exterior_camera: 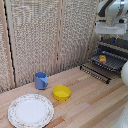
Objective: Kindly employ your clamp to softly take hold of the bread. Delicately rest it on the oven pan, verifying that it is even on the surface. Using your clamp and attentiveness, smoothly glide the pan into the oven and along the appropriate brackets, securing it in position.
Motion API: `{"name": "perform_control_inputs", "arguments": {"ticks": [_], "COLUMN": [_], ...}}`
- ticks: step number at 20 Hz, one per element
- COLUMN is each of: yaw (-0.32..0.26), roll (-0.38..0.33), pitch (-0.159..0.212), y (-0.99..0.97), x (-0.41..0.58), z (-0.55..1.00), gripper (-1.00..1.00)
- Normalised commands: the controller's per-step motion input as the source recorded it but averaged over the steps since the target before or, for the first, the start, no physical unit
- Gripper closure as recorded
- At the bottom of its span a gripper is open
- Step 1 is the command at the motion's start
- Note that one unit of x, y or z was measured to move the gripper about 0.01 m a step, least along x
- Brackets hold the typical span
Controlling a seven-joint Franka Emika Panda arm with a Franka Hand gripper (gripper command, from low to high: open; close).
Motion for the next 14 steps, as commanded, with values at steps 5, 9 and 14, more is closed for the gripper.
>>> {"name": "perform_control_inputs", "arguments": {"ticks": [5,9,14], "yaw": [0.062,0.208,0.305], "roll": [0.000,0.000,-0.075], "pitch": [-0.004,-0.048,-0.063], "y": [0.66,0.30,0.00], "x": [-0.335,-0.012,0.064], "z": [0.26,0.03,0.00], "gripper": [-1.00,-1.00,-1.00]}}
